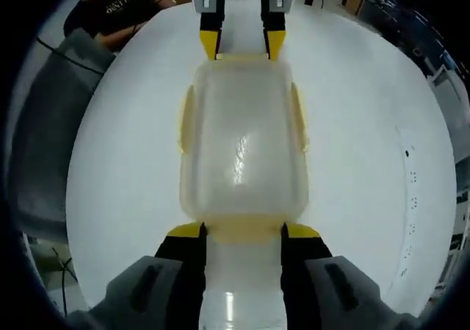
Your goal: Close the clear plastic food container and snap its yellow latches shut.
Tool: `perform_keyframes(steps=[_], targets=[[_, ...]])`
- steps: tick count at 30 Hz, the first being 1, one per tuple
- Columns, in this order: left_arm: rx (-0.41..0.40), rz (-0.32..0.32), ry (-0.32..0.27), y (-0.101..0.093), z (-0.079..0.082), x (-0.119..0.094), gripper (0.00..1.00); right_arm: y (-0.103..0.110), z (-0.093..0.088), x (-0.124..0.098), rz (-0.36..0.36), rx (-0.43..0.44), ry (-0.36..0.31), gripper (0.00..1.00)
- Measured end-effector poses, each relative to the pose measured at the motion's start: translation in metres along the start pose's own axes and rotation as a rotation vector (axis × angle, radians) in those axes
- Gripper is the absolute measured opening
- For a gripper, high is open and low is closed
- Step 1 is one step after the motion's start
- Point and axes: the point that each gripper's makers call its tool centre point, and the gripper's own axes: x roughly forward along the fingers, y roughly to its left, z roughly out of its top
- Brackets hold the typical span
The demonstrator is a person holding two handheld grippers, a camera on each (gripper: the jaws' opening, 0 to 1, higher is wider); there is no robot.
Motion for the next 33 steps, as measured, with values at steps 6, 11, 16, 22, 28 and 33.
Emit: perform_keyframes(steps=[6, 11, 16, 22, 28, 33], targets=[[-0.01, 0.035, -0.021, -0.008, 0.019, -0.015, 0.34, 0.004, -0.002, -0.028, -0.007, -0.006, -0.041, 0.36], [-0.018, 0.043, -0.051, -0.016, 0.042, -0.026, 0.34, 0.009, -0.013, -0.053, -0.019, -0.033, -0.05, 0.36], [-0.005, 0.073, -0.086, -0.015, 0.071, -0.033, 0.34, 0.012, -0.03, -0.081, -0.052, -0.046, -0.054, 0.36], [0.016, 0.091, -0.098, -0.017, 0.104, -0.038, 0.34, 0.014, -0.062, -0.11, -0.078, -0.044, -0.054, 0.36], [0.025, 0.085, -0.091, -0.02, 0.152, -0.024, 0.34, 0.01, -0.101, -0.127, -0.084, -0.04, -0.041, 0.37], [0.035, 0.069, -0.087, -0.017, 0.188, -0.008, 0.34, 0.01, -0.137, -0.139, -0.084, -0.027, -0.042, 0.37]])
